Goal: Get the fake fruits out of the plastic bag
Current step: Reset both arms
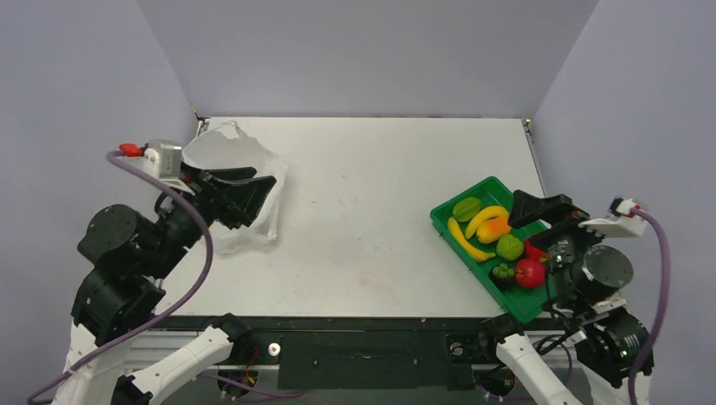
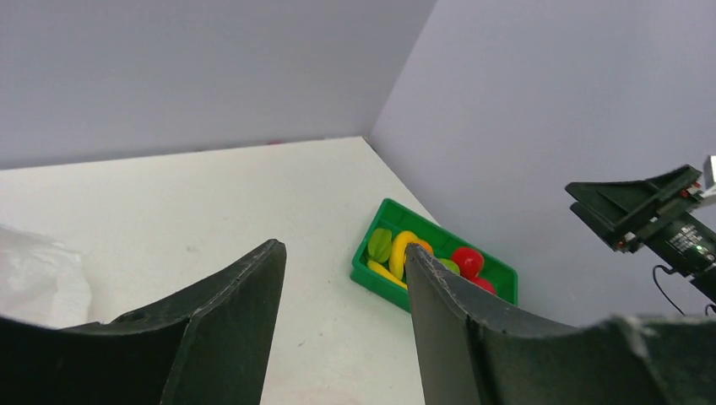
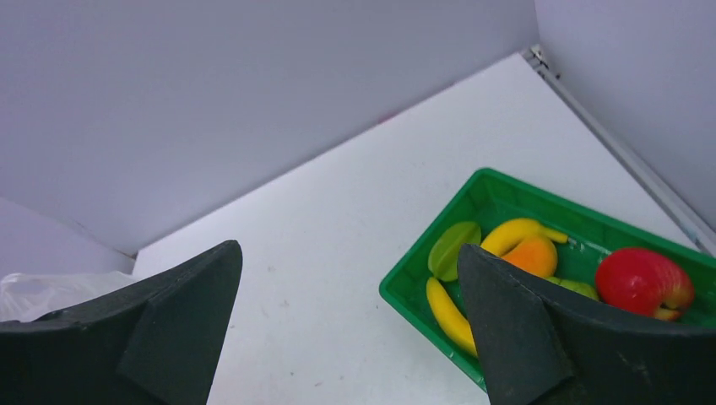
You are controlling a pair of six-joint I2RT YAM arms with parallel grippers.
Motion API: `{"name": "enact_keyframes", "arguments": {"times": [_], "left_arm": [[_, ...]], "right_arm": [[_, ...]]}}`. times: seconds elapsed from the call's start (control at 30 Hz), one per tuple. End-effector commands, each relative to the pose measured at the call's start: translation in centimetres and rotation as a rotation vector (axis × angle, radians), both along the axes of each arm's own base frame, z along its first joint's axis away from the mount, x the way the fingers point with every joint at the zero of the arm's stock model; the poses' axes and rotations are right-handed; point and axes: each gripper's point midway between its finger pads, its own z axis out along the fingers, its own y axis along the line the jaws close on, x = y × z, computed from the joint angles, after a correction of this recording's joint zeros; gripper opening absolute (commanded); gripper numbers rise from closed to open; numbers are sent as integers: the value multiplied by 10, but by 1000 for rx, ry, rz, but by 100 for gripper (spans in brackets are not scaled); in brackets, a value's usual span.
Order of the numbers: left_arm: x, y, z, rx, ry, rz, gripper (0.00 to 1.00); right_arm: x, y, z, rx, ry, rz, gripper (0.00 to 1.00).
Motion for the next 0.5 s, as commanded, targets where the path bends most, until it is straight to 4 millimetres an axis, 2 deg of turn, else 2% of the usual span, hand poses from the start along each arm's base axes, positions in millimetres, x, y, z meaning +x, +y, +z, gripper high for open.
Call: {"name": "enact_keyframes", "arguments": {"times": [0.0,0.2,0.33,0.47], "left_arm": [[-13,36,42,-78,-138,121,52],[-28,63,56,-124,-199,196,53],[-28,68,55,-123,-199,215,54],[-26,65,51,-118,-181,208,54]], "right_arm": [[-27,-18,45,-50,-142,-24,94],[-50,-26,77,-9,-291,-31,94],[-59,-29,86,23,-361,-35,94],[-56,-32,78,12,-371,-59,94]]}}
